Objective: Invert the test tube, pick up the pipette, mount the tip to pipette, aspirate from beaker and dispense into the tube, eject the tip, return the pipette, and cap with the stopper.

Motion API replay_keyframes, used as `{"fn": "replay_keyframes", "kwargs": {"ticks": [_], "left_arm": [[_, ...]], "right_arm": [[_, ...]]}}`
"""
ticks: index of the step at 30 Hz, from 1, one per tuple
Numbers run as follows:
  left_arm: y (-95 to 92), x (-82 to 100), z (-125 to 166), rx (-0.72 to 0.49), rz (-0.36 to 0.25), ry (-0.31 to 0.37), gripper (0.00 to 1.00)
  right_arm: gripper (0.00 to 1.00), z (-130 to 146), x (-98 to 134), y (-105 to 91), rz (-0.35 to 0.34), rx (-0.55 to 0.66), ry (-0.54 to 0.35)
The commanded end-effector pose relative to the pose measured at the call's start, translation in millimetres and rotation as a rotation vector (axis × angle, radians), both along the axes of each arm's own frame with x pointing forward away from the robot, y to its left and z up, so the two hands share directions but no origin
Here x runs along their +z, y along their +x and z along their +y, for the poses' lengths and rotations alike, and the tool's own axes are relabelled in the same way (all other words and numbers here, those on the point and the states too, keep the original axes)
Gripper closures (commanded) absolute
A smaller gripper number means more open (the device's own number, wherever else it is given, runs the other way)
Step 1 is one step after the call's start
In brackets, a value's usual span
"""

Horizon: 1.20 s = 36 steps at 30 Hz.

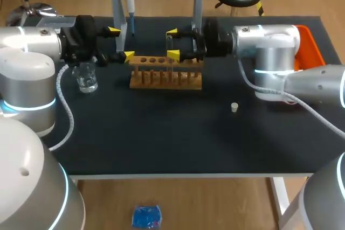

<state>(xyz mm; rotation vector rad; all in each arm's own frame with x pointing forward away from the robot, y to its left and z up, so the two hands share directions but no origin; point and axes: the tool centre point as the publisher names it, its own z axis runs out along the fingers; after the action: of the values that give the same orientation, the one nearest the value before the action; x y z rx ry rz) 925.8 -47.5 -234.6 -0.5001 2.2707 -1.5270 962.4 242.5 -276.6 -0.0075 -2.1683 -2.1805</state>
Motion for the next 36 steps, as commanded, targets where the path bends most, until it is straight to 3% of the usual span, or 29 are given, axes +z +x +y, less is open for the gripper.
{"fn": "replay_keyframes", "kwargs": {"ticks": [1, 8, 10, 11, 23, 36], "left_arm": [[-0.1, -1.0, -0.6, 0.002, -0.003, -0.001, 0.0], [-0.1, -1.0, -0.6, 0.002, -0.003, -0.001, 0.0], [-0.1, -1.0, -0.6, 0.002, -0.003, -0.001, 0.0], [-0.1, -1.0, -0.6, 0.002, -0.003, -0.001, 0.0], [-0.1, -1.0, -0.6, 0.002, -0.003, -0.001, 0.0], [-0.1, -1.0, -0.6, 0.002, -0.003, -0.001, 0.0]], "right_arm": [[0.0, 4.4, 6.8, -6.7, -0.006, -0.011, -0.039], [0.0, 10.2, 5.3, -7.8, -0.026, -0.01, -0.052], [0.27, 10.2, 4.6, -7.0, -0.024, -0.013, -0.047], [0.51, 10.0, 4.2, -6.5, -0.025, -0.017, -0.046], [0.47, 6.1, 1.1, -3.0, -0.018, -0.023, -0.037], [0.56, 7.8, -1.8, -4.2, -0.019, 0.018, -0.028]]}}
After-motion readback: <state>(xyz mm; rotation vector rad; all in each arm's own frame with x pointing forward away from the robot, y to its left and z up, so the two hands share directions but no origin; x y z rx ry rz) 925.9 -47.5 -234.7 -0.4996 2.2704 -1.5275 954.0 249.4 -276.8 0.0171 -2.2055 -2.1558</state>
